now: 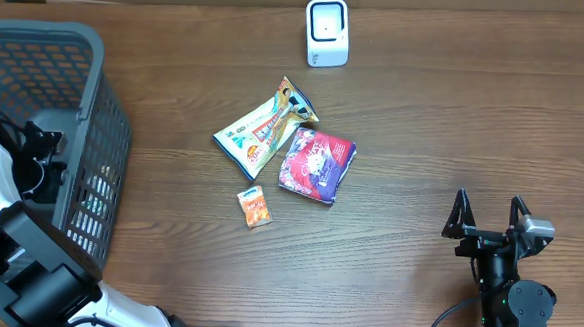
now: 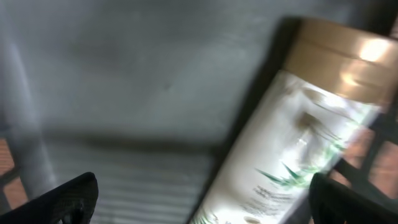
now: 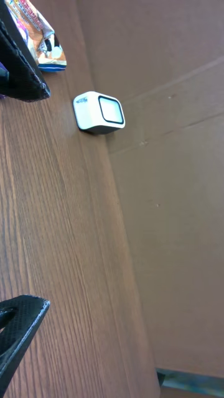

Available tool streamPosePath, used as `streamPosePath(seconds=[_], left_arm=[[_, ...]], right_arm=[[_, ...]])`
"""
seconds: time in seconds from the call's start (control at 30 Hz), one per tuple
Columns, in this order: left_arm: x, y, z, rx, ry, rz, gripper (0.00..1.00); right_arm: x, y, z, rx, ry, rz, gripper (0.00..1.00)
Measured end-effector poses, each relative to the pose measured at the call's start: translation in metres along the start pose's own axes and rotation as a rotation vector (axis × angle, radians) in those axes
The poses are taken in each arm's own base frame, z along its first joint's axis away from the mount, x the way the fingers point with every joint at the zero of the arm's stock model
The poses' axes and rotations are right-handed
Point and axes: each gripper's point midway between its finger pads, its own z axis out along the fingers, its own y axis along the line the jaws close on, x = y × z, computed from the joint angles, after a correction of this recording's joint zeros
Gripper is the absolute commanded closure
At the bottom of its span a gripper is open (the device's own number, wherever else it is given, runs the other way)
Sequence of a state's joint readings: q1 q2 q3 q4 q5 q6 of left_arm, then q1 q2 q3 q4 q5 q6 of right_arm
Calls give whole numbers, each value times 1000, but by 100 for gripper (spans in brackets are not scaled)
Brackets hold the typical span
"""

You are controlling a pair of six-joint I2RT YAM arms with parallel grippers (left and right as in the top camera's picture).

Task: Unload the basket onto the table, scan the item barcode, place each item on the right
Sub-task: 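Close the left gripper on the white Pantene tube's gold cap end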

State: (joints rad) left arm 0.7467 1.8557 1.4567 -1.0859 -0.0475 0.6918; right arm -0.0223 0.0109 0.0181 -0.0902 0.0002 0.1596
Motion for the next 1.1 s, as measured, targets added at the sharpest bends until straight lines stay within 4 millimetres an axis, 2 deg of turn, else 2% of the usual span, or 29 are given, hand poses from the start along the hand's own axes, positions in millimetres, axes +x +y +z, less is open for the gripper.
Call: streamPosePath(seconds=[0.13,0.23,0.53,0.9,1.1], left_arm=[[1,-1,14,-8,-6,0,0],[1,-2,18,-4,-11,1,0],[0,-6,18,17,-19,13,1],[7,-25,17,113,-6,14,0],[7,-27,17,124,-9,18,0]], right_arm=[[0,0,0,0,0,0,0],[0,0,0,0,0,0,0],[0,0,0,0,0,0,0],[0,0,0,0,0,0,0],[0,0,0,0,0,0,0]])
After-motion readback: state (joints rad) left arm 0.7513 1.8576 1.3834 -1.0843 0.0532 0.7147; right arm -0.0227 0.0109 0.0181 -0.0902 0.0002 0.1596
